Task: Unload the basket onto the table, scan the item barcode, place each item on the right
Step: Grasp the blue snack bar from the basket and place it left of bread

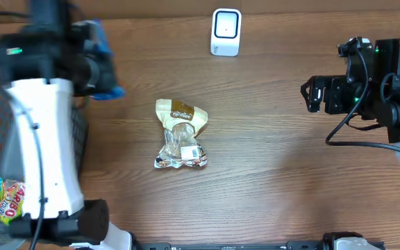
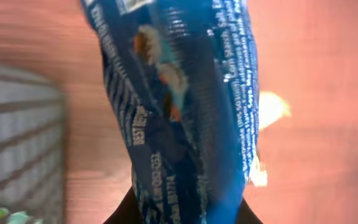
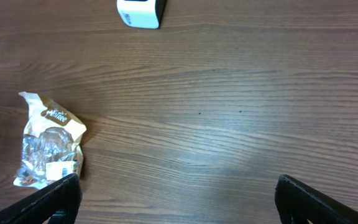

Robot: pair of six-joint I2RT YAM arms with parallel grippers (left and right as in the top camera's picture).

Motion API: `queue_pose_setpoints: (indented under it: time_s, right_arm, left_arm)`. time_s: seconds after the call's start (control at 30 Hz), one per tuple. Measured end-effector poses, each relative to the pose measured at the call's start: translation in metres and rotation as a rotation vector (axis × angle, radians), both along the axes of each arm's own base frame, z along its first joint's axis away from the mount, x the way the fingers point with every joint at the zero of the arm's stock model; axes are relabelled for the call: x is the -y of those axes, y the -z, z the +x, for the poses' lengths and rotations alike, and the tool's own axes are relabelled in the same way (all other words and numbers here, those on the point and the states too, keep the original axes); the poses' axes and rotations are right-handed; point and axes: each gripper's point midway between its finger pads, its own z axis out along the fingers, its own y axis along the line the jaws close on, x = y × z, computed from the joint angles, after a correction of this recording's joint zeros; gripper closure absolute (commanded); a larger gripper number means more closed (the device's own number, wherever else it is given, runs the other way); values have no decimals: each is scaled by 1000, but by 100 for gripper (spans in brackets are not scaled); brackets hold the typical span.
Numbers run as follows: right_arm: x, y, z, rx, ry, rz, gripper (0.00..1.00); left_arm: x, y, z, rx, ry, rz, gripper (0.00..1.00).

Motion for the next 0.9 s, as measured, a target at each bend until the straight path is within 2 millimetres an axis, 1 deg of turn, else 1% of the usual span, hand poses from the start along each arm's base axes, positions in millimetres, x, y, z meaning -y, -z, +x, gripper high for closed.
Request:
queue_pose_setpoints:
  time_s: [0.03,0.07,0.1,0.13,0.2,0.3,0.33,0.4,0.43,0.47,0.5,0.53,0.6,0.63,0.67,0.73,0.77,0.8,0.83,0.87,0.9]
  right_arm:
    - [0,0,0,0,0,0,0]
    - [0,0,0,1,0,0,0]
    - [0,0,1,3,1,0,0]
    - [0,0,1,2,0,0,0]
    - [0,0,1,2,0,0,0]
    - [0,0,1,2,1,0,0]
    - [0,0,1,2,0,0,0]
    - [0,0,1,1,0,0,0]
    - [0,0,1,1,0,0,0]
    - [0,0,1,1,0,0,0]
    - [0,0,1,1,1,0,0]
    - [0,0,1,1,0,0,0]
    - [0,0,1,1,1,0,0]
    - [0,0,1,2,0,0,0]
    - [0,0,1,1,0,0,0]
    - [0,0,1,1,0,0,0]
    - [0,0,1,1,1,0,0]
    - [0,0,1,2,0,0,0]
    - [0,0,1,0,0,-1,0]
    - [0,0,1,3,0,1,0]
    - [0,0,1,1,0,1,0]
  left_arm:
    - [17,17,-2,-43,60,14,95]
    - [40,50,-9,-125,135,33,96]
    - [45,66,-9,-151,150,39,96]
    - [47,88,-9,-176,157,48,96]
    - [45,130,-12,-220,155,65,96]
    - [41,191,-26,-287,153,84,95]
    - [38,214,-33,-300,153,89,93]
    - [37,235,-40,-306,153,90,76]
    - [36,249,-48,-319,154,92,59]
    - [35,253,-52,-331,159,96,46]
    - [34,258,-58,-345,157,97,39]
    - [33,260,-60,-350,157,97,30]
    - [34,258,-57,-343,157,94,26]
    - [35,255,-55,-338,161,91,25]
    - [36,250,-51,-331,161,87,24]
    - [42,226,-37,-302,164,67,23]
    - [45,206,-25,-275,165,55,22]
    - [48,180,-11,-234,159,43,20]
    - [50,147,5,-173,152,32,17]
    - [49,119,14,-129,141,28,16]
    - [44,78,22,-72,116,27,14]
